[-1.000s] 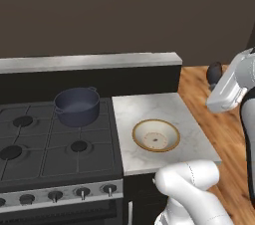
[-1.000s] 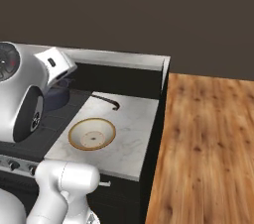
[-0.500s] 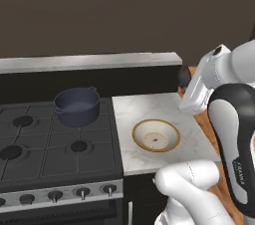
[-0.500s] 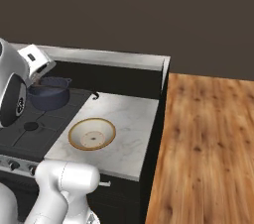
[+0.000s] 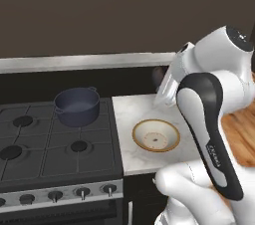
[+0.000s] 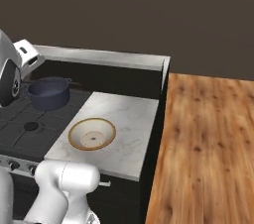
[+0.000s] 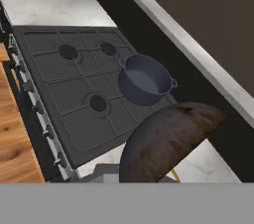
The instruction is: Open the cabinet and move the ladle to the pot. Then close the cabinet.
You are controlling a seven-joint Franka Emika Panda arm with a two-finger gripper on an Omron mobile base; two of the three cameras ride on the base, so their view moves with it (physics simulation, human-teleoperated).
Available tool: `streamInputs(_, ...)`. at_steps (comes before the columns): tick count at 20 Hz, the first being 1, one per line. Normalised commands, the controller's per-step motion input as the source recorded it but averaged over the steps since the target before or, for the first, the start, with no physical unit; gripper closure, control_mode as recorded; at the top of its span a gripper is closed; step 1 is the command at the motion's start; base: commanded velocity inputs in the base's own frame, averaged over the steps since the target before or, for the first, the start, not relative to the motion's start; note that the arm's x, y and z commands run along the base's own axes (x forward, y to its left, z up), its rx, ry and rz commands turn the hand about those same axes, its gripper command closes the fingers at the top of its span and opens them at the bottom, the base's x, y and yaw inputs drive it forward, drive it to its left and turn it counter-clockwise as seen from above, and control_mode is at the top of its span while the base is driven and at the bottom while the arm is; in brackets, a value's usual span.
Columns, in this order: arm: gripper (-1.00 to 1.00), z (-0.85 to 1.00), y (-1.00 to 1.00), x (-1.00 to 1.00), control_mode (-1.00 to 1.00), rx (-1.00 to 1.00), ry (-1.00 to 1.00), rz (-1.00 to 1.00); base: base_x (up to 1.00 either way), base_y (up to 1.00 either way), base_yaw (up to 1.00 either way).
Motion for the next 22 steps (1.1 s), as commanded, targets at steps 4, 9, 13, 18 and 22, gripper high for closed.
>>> streamInputs(4,1.00,-0.23,0.30,0.37,-1.00,-0.03,0.04,0.02,0.00,0.00,0.00)
streamInputs(9,1.00,-0.29,0.22,0.33,-1.00,-0.08,0.00,0.00,0.00,0.00,0.00)
streamInputs(13,1.00,-0.31,0.28,0.38,-1.00,-0.09,0.02,0.00,0.00,0.00,0.00)
streamInputs(18,1.00,-0.15,0.29,0.40,-1.00,-0.05,0.06,0.00,0.00,0.00,0.00)
streamInputs(22,1.00,-0.06,0.27,0.54,-1.00,-0.02,0.13,0.00,0.00,0.00,0.00)
